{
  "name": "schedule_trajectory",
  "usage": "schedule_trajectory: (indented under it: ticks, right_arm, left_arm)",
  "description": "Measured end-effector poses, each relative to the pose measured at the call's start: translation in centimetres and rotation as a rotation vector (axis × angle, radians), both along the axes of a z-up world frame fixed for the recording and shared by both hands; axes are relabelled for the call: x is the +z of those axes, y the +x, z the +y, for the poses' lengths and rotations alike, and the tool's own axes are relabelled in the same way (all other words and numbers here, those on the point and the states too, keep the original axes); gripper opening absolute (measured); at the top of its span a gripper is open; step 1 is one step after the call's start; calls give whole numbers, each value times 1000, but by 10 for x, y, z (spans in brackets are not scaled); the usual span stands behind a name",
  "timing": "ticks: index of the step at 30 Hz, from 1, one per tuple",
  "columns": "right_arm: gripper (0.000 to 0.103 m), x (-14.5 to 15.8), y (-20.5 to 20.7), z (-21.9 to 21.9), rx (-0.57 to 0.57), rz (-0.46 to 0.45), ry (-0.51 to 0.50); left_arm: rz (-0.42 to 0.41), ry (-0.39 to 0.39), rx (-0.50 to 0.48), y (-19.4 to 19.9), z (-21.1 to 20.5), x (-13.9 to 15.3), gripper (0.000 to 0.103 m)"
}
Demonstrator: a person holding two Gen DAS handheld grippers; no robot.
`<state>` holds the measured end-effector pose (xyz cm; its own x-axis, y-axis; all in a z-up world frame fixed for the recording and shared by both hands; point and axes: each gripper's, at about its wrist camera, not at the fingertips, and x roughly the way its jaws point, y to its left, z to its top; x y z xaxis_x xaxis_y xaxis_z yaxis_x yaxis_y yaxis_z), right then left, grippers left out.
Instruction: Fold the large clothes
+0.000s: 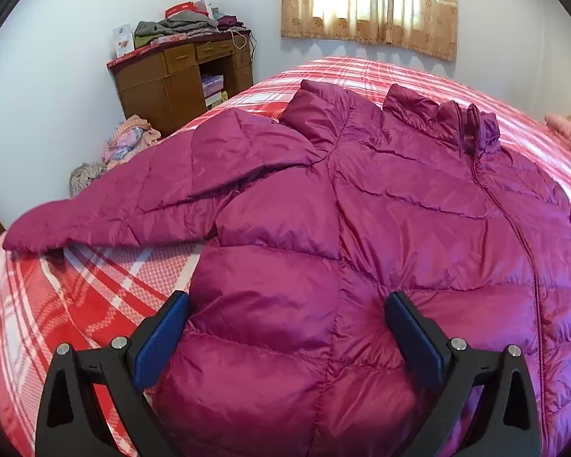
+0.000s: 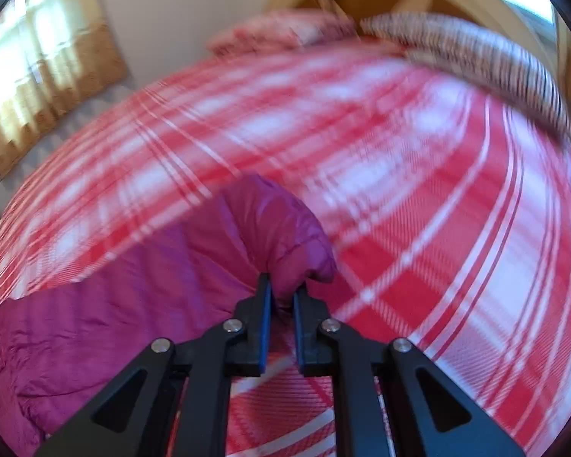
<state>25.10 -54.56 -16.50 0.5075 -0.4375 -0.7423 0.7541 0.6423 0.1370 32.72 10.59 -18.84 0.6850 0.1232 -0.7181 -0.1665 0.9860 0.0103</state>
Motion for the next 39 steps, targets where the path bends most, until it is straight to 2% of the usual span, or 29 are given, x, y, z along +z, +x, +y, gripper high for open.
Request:
schedule_trajectory:
  ticks: [2, 6, 9, 11, 16, 18, 22, 25, 27, 29, 30, 31, 33, 35, 36, 39]
  right_arm:
    - [12, 35, 4, 29, 85, -32, -108]
    - [12, 102, 22, 110, 311, -125, -264]
    - [12, 133, 36, 178, 475, -192, -297]
    - [12, 142, 49, 220, 580, -228, -281]
    - [12, 137, 85, 333, 850, -299, -143]
    - [12, 125, 98, 369, 930, -301, -108]
    - [12, 77, 130, 440, 1102, -266, 5]
    - [13, 46, 146, 464, 1182, -221, 75]
    - [22, 29, 156, 462, 1215, -199, 161]
    - [53, 17, 163, 464, 1233, -169, 267]
    - [79, 14, 165, 463, 1243, -158, 328]
    - [80, 18, 163, 459, 1243, -178, 351]
    - [78, 35, 149, 448, 1241, -245, 319]
    - [67, 53, 134, 432, 1202, -286, 235]
    - [60, 57, 130, 423, 1174, -293, 197]
    - [57, 64, 119, 385, 1023, -252, 59]
  left_arm:
    - [-1, -24, 1, -1, 4, -1, 102]
    - [-5, -9, 2, -3, 1, -1, 102]
    - [-8, -10, 2, -3, 1, -2, 102]
    - [-10, -9, 2, -3, 0, -2, 102]
    - [-17, -11, 2, -3, 1, -2, 102]
    - [-20, -13, 2, -5, 2, -2, 102]
    - [-25, -17, 1, -6, 3, -2, 102]
    - [-25, -16, 1, -6, 3, -2, 102]
    - [-28, -16, 2, -6, 3, -2, 102]
    - [-31, -14, 4, -7, 3, -2, 102]
    - [-32, -13, 5, -7, 3, -2, 102]
    - [-32, -12, 6, -7, 3, -2, 102]
    - [-32, -11, 6, -7, 2, -2, 102]
    - [-32, -11, 6, -7, 2, -2, 102]
    - [-31, -10, 6, -7, 2, -2, 102]
    - [-12, -13, 8, -8, 3, 1, 102]
